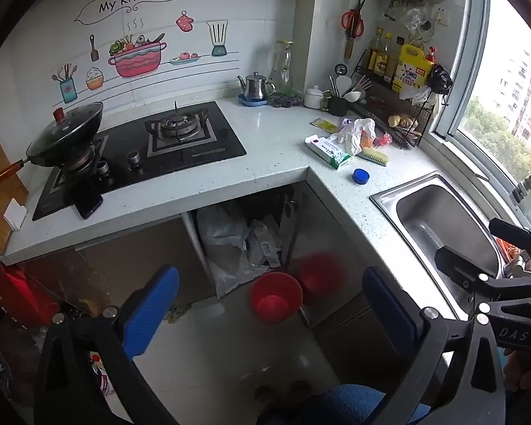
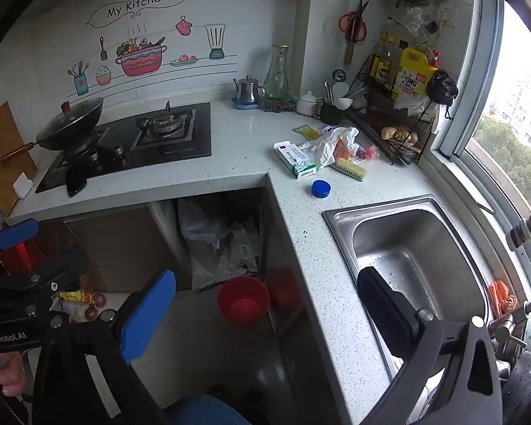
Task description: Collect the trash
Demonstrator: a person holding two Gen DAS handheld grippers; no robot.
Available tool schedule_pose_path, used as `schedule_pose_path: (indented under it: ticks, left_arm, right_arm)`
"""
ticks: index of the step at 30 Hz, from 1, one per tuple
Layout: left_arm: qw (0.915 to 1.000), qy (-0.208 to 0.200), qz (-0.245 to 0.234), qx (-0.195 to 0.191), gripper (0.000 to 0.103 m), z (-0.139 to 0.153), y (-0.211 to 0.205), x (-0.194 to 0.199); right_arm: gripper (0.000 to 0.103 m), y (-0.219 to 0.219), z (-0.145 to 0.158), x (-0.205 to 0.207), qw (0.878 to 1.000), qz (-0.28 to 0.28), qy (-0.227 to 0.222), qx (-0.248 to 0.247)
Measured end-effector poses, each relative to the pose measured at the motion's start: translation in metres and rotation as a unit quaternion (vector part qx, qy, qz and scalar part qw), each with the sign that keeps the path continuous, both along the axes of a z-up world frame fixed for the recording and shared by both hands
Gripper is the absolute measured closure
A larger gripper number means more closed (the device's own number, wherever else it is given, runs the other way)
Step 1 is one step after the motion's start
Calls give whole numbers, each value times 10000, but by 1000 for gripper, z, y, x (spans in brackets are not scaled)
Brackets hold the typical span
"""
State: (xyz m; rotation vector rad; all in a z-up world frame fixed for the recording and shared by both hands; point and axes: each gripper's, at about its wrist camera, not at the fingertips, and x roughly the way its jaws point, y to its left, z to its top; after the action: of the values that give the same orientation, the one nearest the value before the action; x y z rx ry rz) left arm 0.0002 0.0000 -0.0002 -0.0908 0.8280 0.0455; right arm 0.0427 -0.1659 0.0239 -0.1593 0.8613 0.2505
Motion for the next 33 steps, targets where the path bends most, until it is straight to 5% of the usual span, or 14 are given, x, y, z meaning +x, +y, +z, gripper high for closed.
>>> schedule_pose_path:
  ticks: [33]
  left_arm:
    - [9997, 171, 162, 77, 0, -7, 12, -8]
  right_arm:
    - [1, 7, -7, -4, 9998, -10, 214, 30]
